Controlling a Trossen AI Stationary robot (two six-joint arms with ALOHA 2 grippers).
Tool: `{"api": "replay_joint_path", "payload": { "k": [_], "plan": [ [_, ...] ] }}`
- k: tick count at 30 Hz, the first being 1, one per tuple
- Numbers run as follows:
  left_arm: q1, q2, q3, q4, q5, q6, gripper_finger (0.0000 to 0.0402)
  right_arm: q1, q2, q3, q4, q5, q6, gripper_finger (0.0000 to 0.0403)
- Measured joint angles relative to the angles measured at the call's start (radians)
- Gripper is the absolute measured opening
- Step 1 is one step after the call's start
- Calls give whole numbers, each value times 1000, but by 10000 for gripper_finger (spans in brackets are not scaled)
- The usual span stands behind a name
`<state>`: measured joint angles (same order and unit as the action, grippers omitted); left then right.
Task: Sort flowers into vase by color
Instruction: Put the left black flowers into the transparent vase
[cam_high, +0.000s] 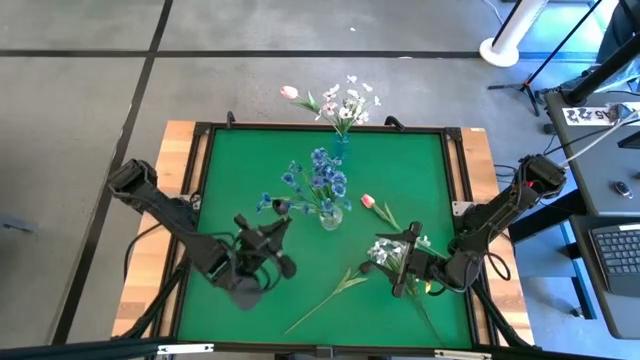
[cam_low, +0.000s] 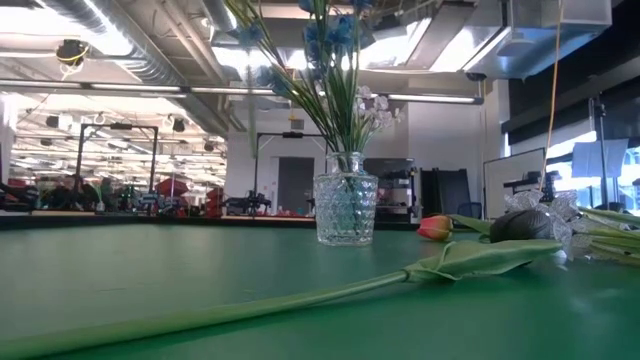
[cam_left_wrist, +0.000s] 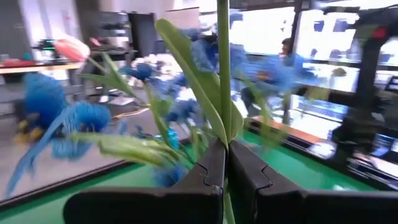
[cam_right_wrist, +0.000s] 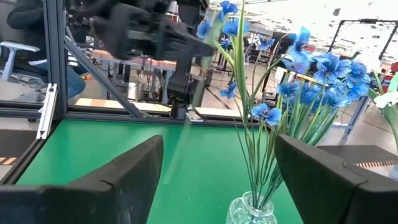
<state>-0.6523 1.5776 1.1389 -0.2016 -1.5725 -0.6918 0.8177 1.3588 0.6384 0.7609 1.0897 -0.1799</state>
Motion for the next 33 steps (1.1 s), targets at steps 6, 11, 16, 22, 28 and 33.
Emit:
{"api": "replay_joint_path", "payload": {
  "k": [6,11,16,22,28,33],
  "plan": [
    [124,0,0,1,0,-1,0,0,0,0,-1,-1,5,307],
    [201,0,0,45,6,-2,0,-1,0,0,-13,-9,19,307],
    [253,0,0,191,198,98,0,-8,0,0,-29,-9,22,307],
    [266,0,0,540,500,489,0,-8,0,0,-30,-10,55,307],
    [232,-2,1,856,427,905,0,-7,0,0,-32,-30,71,307],
    [263,-2,1,868,446,1012,0,-7,0,0,-32,-36,71,307]
  ]
}}
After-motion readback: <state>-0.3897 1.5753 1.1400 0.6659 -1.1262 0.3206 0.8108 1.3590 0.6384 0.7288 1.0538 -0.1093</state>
